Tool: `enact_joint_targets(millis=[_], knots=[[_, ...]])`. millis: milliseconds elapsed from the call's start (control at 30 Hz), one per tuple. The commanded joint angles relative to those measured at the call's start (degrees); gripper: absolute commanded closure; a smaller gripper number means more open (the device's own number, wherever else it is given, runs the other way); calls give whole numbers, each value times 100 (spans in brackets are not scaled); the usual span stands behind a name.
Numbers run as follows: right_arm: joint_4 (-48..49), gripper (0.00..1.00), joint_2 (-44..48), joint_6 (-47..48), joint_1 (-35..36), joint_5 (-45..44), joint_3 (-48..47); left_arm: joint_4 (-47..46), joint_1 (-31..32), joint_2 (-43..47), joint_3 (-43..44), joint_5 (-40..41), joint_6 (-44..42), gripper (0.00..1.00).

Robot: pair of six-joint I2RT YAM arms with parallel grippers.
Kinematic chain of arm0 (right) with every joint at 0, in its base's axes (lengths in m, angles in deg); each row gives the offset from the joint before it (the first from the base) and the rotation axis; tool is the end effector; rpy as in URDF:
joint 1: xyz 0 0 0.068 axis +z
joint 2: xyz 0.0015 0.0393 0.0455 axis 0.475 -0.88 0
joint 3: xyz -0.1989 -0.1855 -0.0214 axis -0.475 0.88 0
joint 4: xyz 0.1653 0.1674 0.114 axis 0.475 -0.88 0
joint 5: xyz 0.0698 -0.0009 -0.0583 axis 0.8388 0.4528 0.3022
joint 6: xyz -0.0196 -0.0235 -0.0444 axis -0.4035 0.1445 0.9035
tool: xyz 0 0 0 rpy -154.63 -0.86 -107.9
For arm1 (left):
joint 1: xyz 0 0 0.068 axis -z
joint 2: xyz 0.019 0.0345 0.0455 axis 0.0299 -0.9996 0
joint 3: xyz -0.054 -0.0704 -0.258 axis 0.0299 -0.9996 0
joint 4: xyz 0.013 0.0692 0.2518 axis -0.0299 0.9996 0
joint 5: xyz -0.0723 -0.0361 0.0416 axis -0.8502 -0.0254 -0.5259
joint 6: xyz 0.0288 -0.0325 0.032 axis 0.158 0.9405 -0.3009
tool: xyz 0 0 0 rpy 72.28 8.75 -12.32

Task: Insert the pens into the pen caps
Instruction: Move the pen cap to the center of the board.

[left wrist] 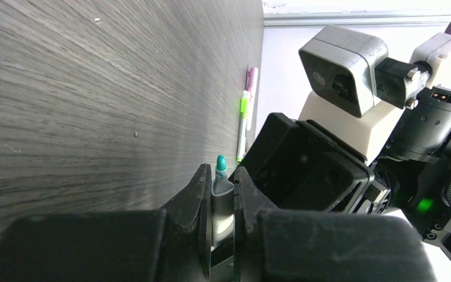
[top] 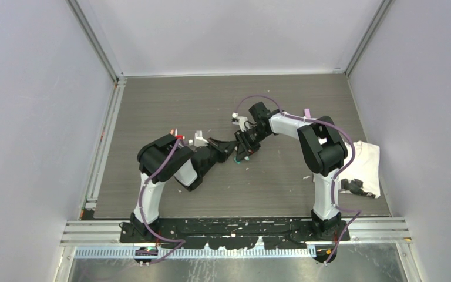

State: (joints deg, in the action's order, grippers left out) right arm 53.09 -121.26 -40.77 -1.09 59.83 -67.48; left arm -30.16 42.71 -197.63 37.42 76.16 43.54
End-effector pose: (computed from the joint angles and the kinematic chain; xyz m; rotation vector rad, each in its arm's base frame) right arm 0.3381 0.2006 0.1390 -0.9476 2.6222 1.1055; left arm 0.2525 -0.2138 0.0846 -0.8532 1.7833 -1.4757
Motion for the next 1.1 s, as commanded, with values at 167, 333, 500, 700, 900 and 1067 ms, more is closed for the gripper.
enact_joint_targets(millis=[167, 333, 500, 700, 900, 1067], knots=[[139, 64, 133, -210, 22, -16, -86, -293, 75, 17, 108, -81, -50, 99], [132, 80, 109, -261, -8, -1, -129, -289, 84, 14, 113, -77, -48, 99], [12, 93, 114, -193, -21, 36, -193, -293, 84, 109, 66, -10, -64, 99], [-179, 99, 273, -78, -153, 165, -270, -289, 84, 412, -104, 31, -201, 75], [-588, 99, 679, 298, -615, 395, -324, 18, 81, 1247, -970, 266, -684, 53], [-862, 99, 1292, 771, -1056, 193, -315, 1237, 89, 2242, -1629, 218, -913, 49]])
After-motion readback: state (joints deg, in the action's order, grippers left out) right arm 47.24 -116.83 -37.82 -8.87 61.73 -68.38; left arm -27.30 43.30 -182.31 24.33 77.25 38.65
